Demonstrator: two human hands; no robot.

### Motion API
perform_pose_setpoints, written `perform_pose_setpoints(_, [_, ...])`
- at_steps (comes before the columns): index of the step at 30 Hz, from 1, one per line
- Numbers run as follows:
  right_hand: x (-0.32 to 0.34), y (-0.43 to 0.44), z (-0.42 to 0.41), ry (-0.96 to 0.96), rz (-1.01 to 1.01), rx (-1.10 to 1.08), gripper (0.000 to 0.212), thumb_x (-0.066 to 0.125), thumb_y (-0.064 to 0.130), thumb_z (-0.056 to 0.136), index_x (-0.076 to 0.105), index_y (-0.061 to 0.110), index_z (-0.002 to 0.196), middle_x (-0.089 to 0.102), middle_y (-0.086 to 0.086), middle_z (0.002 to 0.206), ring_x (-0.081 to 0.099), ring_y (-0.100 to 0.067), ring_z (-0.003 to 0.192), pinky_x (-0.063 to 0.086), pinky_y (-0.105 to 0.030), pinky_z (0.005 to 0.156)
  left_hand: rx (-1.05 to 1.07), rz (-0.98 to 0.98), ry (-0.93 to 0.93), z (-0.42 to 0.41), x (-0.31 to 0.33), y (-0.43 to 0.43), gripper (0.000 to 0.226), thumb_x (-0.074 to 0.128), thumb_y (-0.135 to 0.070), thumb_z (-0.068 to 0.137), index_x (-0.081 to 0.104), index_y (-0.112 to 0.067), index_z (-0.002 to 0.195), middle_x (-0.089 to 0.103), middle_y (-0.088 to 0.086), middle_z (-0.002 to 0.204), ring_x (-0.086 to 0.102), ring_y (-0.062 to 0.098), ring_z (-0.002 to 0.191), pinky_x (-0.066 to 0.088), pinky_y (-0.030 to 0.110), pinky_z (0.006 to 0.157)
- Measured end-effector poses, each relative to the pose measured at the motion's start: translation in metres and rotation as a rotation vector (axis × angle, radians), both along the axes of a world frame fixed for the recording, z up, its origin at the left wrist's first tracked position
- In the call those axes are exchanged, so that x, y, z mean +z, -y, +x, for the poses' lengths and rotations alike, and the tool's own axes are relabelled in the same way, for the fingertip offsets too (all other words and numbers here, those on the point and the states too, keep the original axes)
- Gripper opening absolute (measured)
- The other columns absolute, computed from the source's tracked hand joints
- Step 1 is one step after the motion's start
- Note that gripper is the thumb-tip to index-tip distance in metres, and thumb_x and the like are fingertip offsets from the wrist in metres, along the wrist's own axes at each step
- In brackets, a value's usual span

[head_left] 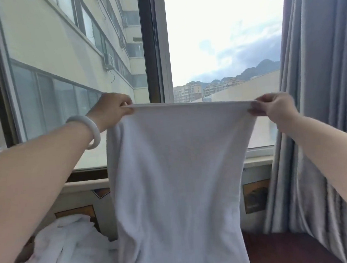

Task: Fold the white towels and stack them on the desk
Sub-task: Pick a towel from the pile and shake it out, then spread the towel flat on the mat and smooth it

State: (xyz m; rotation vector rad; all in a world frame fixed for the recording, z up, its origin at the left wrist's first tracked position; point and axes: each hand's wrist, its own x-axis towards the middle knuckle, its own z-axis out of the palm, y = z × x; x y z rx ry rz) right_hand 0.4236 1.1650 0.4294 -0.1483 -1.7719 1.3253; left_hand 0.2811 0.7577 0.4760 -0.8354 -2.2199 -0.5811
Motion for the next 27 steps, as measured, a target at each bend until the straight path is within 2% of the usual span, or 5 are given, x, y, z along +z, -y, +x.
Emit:
perform_pose_setpoints(8, [-0.033,0.009,0.070,0.056,0.095,0.099,0.014,0.069,0.000,0.087,0.066,-0.008,0.098,0.073,-0.009,0.067,0.072,-0.017,0.058,0.058,-0.018,0.065,-0.065,-0.115,-0.005,0.069,-0.032,0.030,0.004,0.071,-0.016,0.087,0.073,-0.016,0.090,0.066,0.000,0.077,0.057,0.014,0.077,0.039,0.014,0.067])
perform_pose_setpoints(11, [-0.103,0.012,0.094,0.219,0.021,0.163,0.016,0.068,-0.001,0.086,0.065,-0.012,0.097,0.073,-0.013,0.069,0.072,-0.020,0.061,0.059,-0.020,0.065,-0.101,-0.218,0.150,0.083,-0.106,0.045,0.005,0.072,-0.014,0.085,0.073,-0.016,0.090,0.070,-0.001,0.086,0.061,0.018,0.086,0.045,0.026,0.079])
perform_pose_setpoints(18, [-0.310,0.029,0.164,0.803,0.025,0.270,0.010,0.076,-0.002,0.079,0.071,-0.010,0.083,0.069,-0.033,0.085,0.069,-0.029,0.074,0.061,-0.034,0.075,-0.154,-0.543,0.633,0.138,-0.341,0.067,0.037,0.073,-0.014,0.082,0.047,-0.034,0.065,0.049,-0.018,0.072,0.049,0.005,0.072,0.033,0.010,0.063])
perform_pose_setpoints(23, [-0.431,0.045,0.217,1.189,0.174,0.231,0.016,0.079,0.021,0.060,0.076,0.009,0.070,0.074,-0.010,0.070,0.074,-0.029,0.077,0.060,-0.046,0.080,-0.167,-0.622,0.825,0.194,-0.465,0.077,0.015,0.064,-0.025,0.091,0.051,-0.033,0.092,0.046,-0.014,0.092,0.045,0.007,0.088,0.033,0.006,0.065])
perform_pose_setpoints(27, [-0.472,0.062,0.246,1.209,0.132,0.233,0.002,0.077,0.012,0.071,0.076,0.013,0.070,0.075,-0.001,0.070,0.074,-0.017,0.074,0.059,-0.039,0.081,-0.113,-0.705,0.874,0.216,-0.508,0.084,0.015,0.055,-0.016,0.087,0.048,-0.024,0.077,0.041,-0.007,0.080,0.036,0.010,0.070,0.029,0.019,0.060])
